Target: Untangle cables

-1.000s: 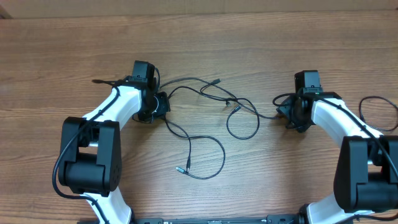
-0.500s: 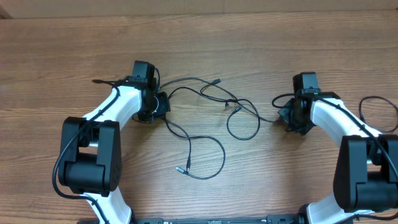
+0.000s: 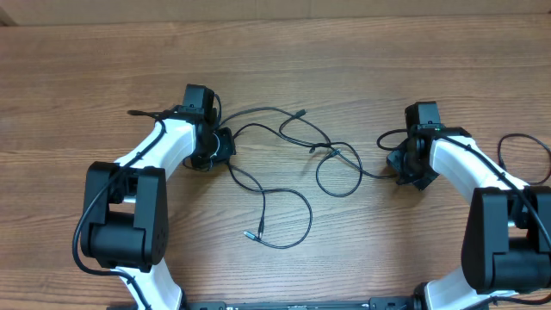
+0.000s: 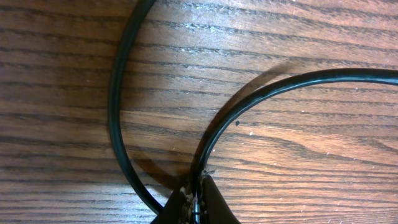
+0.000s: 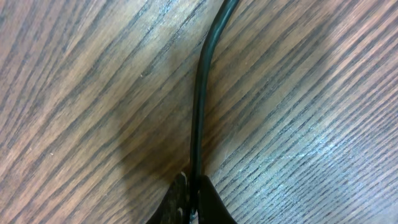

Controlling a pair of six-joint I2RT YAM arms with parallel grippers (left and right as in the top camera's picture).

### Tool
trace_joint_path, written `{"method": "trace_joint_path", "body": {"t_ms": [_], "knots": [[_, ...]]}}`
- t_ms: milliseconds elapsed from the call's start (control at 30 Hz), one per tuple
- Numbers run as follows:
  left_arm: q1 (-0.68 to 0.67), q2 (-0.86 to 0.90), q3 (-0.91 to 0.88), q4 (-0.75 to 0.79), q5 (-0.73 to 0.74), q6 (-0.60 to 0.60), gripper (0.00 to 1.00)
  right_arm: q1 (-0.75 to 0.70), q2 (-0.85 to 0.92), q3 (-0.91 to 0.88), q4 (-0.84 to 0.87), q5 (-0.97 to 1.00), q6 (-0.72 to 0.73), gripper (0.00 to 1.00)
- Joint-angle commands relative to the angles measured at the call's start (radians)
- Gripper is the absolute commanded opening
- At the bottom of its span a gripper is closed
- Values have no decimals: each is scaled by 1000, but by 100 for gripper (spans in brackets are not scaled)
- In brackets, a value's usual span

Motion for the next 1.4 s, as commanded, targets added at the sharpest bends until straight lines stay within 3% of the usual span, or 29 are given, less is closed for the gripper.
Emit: {"method": "trace_joint_path", "body": {"t_ms": [0,167,500,700,933,1133,1267,1300,1367], "knots": [[-9,42,-27,-17,-3,19,4,-4,3,-1,2,38,11,4],[-8,42,-27,-37,-37,23,4,-109,-8,98,-85,58,-56,4],[3,42,-27,-55,-137,22,4,-492,-22,540,-359,174,-230,4],[6,42,-27,-51,-134,22,4,-661,-22,665,-376,-6,-277,4],[0,41,-26,-37,-82,25,4,-640,-21,664,-385,-271,-475,4],[0,23,18,-24,78,86,4,-603,-21,664,-448,-82,-505,4],[0,-21,78,-24,156,119,4,-608,-21,664,-484,116,-403,4],[-1,-38,95,-24,179,121,4,-610,-21,664,-487,121,-395,12],[-1,-68,121,-23,215,129,4,-610,-21,664,-482,61,-396,48]]}}
